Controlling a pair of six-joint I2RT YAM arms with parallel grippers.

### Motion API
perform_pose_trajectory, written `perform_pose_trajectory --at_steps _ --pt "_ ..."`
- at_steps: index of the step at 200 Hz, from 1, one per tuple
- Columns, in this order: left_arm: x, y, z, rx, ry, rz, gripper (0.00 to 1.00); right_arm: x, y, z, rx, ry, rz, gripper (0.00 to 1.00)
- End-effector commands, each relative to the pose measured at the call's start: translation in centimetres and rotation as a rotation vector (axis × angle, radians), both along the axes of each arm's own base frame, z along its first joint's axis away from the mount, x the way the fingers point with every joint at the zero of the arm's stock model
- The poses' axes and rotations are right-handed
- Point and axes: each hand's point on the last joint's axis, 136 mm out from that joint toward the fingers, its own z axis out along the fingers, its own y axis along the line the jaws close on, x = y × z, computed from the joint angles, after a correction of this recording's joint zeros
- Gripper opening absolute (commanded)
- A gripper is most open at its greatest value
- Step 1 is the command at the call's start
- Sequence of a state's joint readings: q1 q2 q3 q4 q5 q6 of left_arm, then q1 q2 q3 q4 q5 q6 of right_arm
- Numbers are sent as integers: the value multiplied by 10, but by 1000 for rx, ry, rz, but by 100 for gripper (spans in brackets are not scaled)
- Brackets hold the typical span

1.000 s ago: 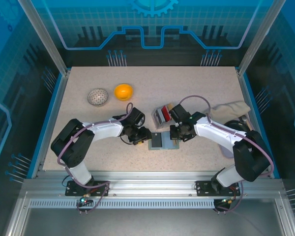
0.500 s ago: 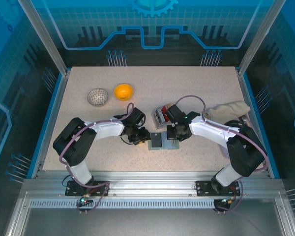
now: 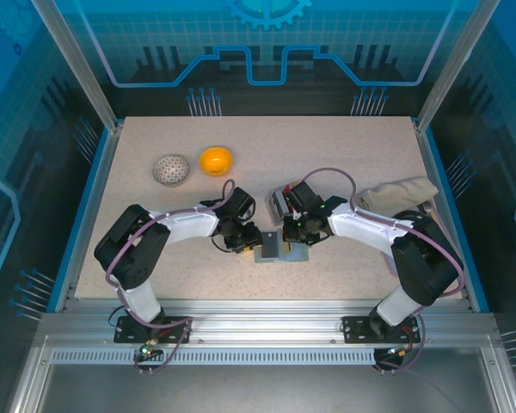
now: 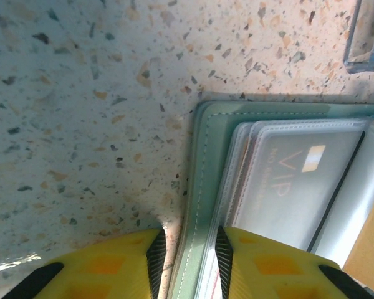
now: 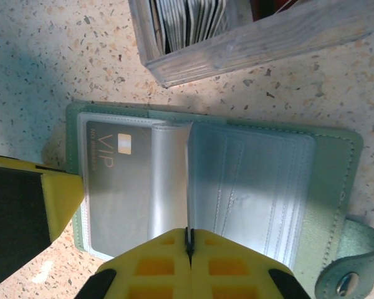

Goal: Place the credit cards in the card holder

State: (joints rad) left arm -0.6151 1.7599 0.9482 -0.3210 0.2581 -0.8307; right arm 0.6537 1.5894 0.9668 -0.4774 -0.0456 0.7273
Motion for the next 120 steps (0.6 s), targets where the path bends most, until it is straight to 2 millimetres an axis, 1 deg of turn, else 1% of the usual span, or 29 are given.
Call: perform_pose_trajectory --at_steps 1,42,59,77,120 --pt "-7 -19 -16 -35 20 -63 31 -5 7 6 65 18 4 2" --pt "-7 -18 -16 -32 19 -59 28 -2 7 23 86 -23 -2 3" --pt "-8 -18 -16 -34 19 -60 28 -3 9 27 100 -22 3 3" --pt "-7 -19 -16 -34 19 -58 27 -2 13 27 119 -16 8 3" --pt "-6 -18 -14 -35 10 -57 27 -2 28 18 166 26 18 3"
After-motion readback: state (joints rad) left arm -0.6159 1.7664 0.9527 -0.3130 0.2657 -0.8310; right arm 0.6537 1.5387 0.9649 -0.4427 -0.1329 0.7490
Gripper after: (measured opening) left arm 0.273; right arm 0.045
